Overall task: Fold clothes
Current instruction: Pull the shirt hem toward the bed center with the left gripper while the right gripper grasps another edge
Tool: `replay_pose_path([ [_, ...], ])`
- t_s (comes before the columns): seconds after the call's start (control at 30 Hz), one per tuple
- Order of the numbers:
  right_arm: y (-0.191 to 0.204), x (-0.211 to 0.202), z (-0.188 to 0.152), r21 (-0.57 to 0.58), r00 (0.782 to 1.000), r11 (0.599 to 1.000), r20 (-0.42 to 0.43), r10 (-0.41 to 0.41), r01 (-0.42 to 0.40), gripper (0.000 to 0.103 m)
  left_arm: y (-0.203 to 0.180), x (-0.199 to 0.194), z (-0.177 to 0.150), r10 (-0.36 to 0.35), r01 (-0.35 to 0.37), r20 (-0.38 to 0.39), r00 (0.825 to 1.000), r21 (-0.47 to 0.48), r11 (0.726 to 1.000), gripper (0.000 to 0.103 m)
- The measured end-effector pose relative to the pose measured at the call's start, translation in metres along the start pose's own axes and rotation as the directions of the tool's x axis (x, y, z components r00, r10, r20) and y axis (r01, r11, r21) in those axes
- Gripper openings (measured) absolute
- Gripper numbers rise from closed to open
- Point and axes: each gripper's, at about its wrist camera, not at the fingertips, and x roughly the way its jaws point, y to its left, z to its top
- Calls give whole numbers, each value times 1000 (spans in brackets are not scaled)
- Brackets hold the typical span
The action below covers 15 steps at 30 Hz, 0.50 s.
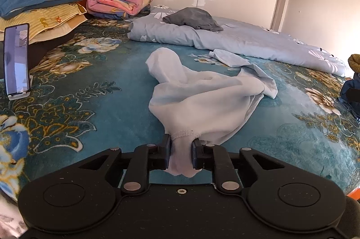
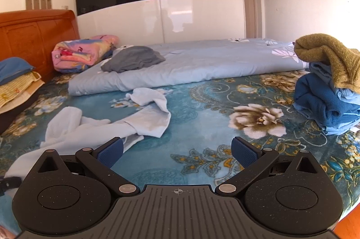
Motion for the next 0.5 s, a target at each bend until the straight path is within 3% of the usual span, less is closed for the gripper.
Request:
replay_pose_path([
  [0.27,7,5,-1,-20,999,1000,-32,5,-6,103,1,-1,-9,15,-15,-8,1000,7,1000,37],
  [0.5,13,29,-7,-85,994,994,-98,53,-62,103,-4,12,-18,-5,5,-29,1000,29,1000,42],
])
